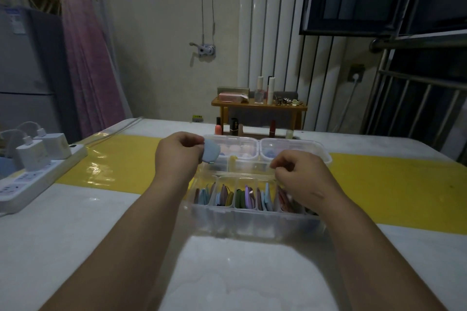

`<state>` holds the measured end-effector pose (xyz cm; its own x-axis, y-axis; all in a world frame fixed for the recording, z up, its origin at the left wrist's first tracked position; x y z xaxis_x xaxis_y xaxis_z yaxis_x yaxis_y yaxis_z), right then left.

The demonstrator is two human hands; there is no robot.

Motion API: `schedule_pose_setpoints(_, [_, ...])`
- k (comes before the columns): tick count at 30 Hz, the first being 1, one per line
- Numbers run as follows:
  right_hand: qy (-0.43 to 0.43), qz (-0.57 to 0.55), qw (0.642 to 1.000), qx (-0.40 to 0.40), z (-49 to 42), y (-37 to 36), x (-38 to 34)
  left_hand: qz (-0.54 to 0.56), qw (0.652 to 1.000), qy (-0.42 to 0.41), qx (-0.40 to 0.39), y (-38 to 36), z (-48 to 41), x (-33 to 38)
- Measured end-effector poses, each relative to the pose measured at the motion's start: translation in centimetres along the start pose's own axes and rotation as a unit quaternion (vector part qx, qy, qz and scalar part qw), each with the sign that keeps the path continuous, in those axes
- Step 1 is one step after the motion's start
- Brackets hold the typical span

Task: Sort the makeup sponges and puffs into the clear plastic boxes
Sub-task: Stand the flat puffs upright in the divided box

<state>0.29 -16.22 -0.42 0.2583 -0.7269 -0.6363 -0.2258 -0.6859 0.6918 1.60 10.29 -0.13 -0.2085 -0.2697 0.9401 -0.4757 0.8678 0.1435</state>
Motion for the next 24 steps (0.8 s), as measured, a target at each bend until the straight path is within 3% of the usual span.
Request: schedule_pose_setpoints(24, [0.007, -0.106, 0.992, 0.069, -0.4, 2.6, 0.5, 0.074, 0.988, -0.015, -0.131, -9.8, 4.2, 3.8])
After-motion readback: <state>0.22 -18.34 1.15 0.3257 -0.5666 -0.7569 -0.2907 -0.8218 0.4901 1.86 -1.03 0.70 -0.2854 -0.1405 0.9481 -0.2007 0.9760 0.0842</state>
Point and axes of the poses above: each hand's wrist, its own z-axis away from the middle knuckle, its own y-axis out of the back of the hand, x = y × z, the point moved 10 cm from there along -z, towards the middle knuckle, and after that the axes turned 1 degree about -y, right-handed, at the moved point
